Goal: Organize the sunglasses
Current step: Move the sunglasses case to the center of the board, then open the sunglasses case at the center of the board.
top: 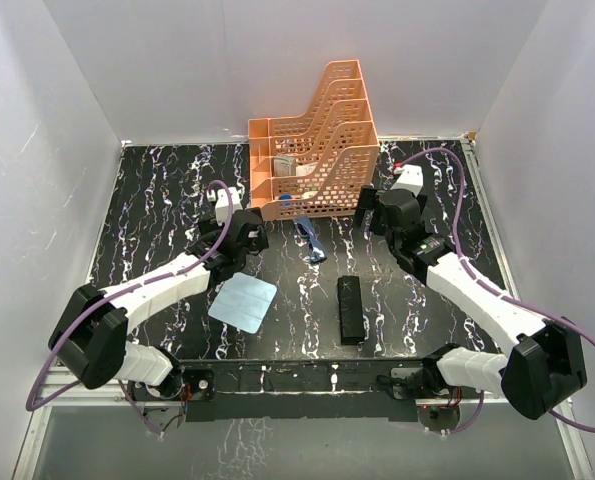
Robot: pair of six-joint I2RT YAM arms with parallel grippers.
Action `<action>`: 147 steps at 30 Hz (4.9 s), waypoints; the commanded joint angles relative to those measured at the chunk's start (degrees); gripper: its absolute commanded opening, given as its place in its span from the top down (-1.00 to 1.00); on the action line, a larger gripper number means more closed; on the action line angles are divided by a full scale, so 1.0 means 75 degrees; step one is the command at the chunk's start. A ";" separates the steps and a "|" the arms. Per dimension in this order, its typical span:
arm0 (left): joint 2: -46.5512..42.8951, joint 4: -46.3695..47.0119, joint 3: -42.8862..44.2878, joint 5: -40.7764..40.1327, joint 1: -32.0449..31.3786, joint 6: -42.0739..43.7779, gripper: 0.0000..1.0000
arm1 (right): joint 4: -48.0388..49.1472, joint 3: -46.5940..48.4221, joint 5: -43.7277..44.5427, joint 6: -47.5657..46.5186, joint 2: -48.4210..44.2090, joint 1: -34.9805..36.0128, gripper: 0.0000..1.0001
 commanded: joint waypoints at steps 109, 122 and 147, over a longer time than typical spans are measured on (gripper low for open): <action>0.0540 0.0372 0.0047 0.0698 -0.0055 -0.0340 -0.83 | -0.2494 -0.1536 -0.0510 0.2756 0.0608 0.3433 0.02; 0.0546 0.0414 0.0003 0.0734 -0.0061 -0.0337 -0.82 | -0.1832 -0.1518 -0.0511 0.2628 0.0118 0.3445 0.00; 0.0529 0.0317 0.0067 0.0863 -0.0130 -0.0326 -0.81 | 0.1155 -0.1466 -0.0911 0.1635 0.0939 0.2827 -0.15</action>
